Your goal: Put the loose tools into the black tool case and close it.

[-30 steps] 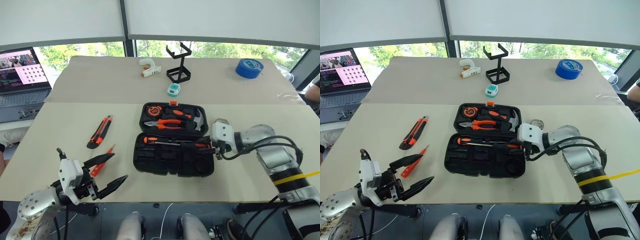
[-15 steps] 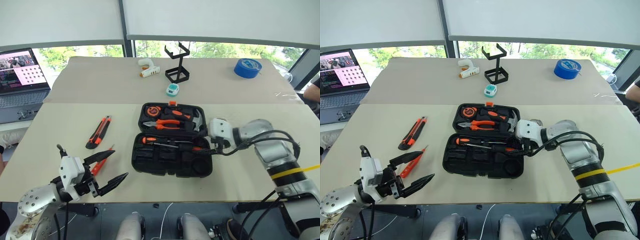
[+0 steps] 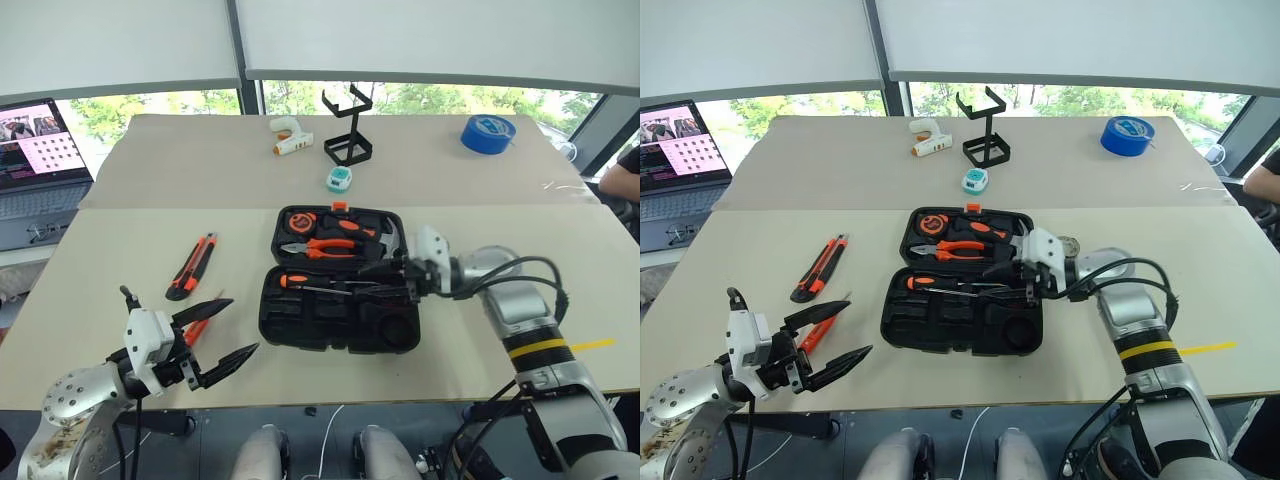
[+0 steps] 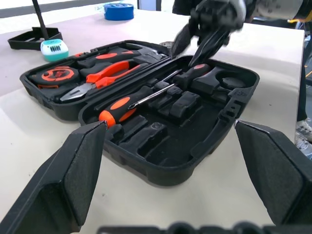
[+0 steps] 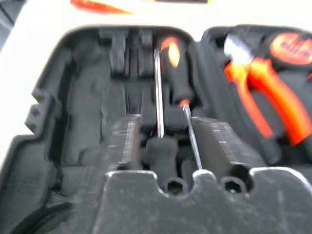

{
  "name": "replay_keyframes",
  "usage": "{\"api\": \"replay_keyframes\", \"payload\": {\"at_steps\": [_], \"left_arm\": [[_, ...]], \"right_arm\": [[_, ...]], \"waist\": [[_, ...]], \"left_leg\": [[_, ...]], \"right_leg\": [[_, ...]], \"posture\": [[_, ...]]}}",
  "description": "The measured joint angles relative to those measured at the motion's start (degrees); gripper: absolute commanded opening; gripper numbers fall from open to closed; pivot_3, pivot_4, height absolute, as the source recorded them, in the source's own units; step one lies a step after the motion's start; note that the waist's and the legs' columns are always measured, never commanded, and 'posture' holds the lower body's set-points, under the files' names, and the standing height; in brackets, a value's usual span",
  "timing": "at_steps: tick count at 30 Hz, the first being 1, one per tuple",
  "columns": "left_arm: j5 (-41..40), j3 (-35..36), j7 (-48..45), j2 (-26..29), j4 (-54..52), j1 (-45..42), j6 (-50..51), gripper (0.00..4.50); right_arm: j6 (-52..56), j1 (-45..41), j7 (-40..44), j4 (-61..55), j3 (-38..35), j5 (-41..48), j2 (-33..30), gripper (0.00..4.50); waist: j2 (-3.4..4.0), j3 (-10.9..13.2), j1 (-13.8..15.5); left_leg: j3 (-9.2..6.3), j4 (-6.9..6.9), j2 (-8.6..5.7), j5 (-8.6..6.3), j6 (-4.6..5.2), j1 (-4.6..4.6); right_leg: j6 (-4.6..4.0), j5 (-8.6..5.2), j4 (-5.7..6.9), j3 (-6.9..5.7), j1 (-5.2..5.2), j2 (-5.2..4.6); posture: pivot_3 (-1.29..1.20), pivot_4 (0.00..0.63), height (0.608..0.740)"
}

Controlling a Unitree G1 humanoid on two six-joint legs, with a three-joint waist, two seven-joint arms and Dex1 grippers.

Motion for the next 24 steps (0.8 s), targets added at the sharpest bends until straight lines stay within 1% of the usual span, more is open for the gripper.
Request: {"api": "replay_keyframes", "payload": {"at_steps": [2, 3, 8, 15, 19, 22, 23, 24], "left_arm": [[0.0, -0.1, 0.0, 0.0, 0.2, 0.0, 0.0, 4.50], [0.0, -0.1, 0.0, 0.0, 0.4, -0.1, 0.0, 4.50], [0.1, -0.1, 0.5, -0.1, 0.6, -0.1, 0.0, 4.50], [0.8, -0.2, 1.4, -0.2, 0.6, 0.6, -0.1, 4.50], [1.2, 0.0, 2.4, -0.7, 0.6, 1.7, -0.4, 4.50], [1.1, 2.7, 3.5, -1.5, 0.8, 4.3, -1.3, 4.50], [0.6, 4.6, 3.8, -1.9, 1.0, 5.4, -1.3, 4.50], [-0.2, 6.8, 4.1, -2.4, 1.7, 6.9, -1.4, 4.50]], "right_arm": [[-1.8, -0.2, -0.5, 1.2, 0.7, -1.0, 0.3, 0.12], [-2.9, -0.6, -0.7, 1.9, 0.8, -1.6, 0.5, 0.02], [-5.4, -1.2, -1.8, 3.5, 1.2, -3.6, 1.5, 0.02], [-6.6, -2.2, -2.2, 2.6, 3.1, -6.8, 1.8, 0.02], [-5.7, -1.2, -2.3, 0.9, 2.2, -5.3, 2.6, 0.02], [-6.1, 1.3, -2.7, 0.3, -0.5, -1.9, 2.7, 0.02], [-6.6, 1.9, -3.4, 0.3, -2.6, -0.5, 2.6, 0.58], [-6.9, 2.4, -3.8, 0.0, -5.2, 1.5, 2.3, 0.78]], "waist": [[0.00, 0.0, -0.1], [0.00, 0.0, -0.2], [-0.01, 0.0, -0.2], [-0.08, -0.1, -0.5], [-0.08, -0.1, -0.6], [-0.07, 0.0, -0.4], [-0.07, 0.0, -0.4], [-0.07, 0.0, -0.3]], "left_leg": [[0.02, 0.00, -0.01, 0.00, 0.00, 0.04], [0.02, 0.00, 0.00, 0.00, 0.00, 0.08], [0.00, 0.00, 0.05, 0.00, -0.01, 0.11], [0.01, 0.00, 0.09, 0.00, -0.02, 0.27], [0.02, 0.00, 0.11, -0.02, -0.05, 0.26], [0.00, 0.00, 0.10, 0.00, -0.08, 0.13], [0.02, 0.00, 0.08, 0.00, -0.09, 0.13], [0.02, 0.00, 0.07, 0.00, -0.09, 0.13]], "right_leg": [[0.00, 0.00, 0.00, 0.01, 0.02, -0.02], [0.00, 0.00, 0.01, 0.01, 0.05, -0.01], [0.00, 0.00, 0.03, 0.00, 0.06, 0.08], [-0.05, -0.02, 0.15, 0.01, 0.12, 0.09], [-0.11, -0.06, 0.32, 0.05, 0.03, 0.08], [-0.13, -0.07, 0.37, 0.03, -0.09, 0.03], [-0.12, -0.07, 0.37, 0.03, -0.11, -0.01], [-0.12, -0.07, 0.37, 0.03, -0.10, -0.04]], "posture": [[0.00, 0.150, 0.740], [0.00, 0.150, 0.740], [0.00, 0.150, 0.740], [0.00, 0.150, 0.740], [0.00, 0.150, 0.740], [0.00, 0.150, 0.740], [0.00, 0.150, 0.740], [0.00, 0.150, 0.740]]}}
